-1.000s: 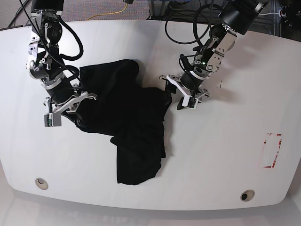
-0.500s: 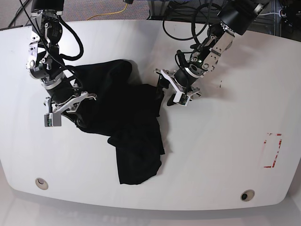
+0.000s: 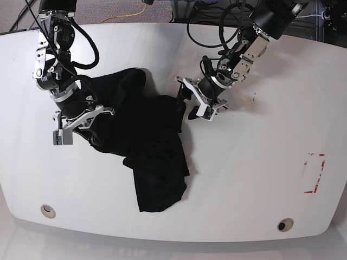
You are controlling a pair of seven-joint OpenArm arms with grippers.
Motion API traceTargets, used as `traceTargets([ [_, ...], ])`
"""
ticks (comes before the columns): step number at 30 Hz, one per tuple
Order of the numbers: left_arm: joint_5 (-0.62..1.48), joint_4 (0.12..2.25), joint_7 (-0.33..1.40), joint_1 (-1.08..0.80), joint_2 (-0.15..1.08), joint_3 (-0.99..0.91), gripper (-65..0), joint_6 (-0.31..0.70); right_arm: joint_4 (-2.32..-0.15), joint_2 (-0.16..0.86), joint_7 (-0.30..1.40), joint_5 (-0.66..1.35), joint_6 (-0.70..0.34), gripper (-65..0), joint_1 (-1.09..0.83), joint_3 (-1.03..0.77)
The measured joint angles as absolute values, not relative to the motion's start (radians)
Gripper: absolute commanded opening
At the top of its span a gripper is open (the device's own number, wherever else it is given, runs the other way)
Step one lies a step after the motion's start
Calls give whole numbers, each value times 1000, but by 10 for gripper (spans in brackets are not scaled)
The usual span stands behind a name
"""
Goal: Layout the t-shirt on the table in an organized manner, then fold the t-shirt properly
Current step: 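Reach the left gripper to the shirt's other edge and grasp it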
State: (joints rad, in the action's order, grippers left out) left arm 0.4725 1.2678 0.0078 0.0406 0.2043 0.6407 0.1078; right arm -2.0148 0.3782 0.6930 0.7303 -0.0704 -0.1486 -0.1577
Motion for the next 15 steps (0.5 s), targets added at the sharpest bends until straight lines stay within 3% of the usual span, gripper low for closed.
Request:
traceTargets([
  [6,510,1266,18,34,201,634,-326,185,-2015,377,693,730,-70,-650,-149,-158],
  [15,604,1252,14,36,200,636,-326,196,-2015,377,693,730,-70,-650,-149,-158],
])
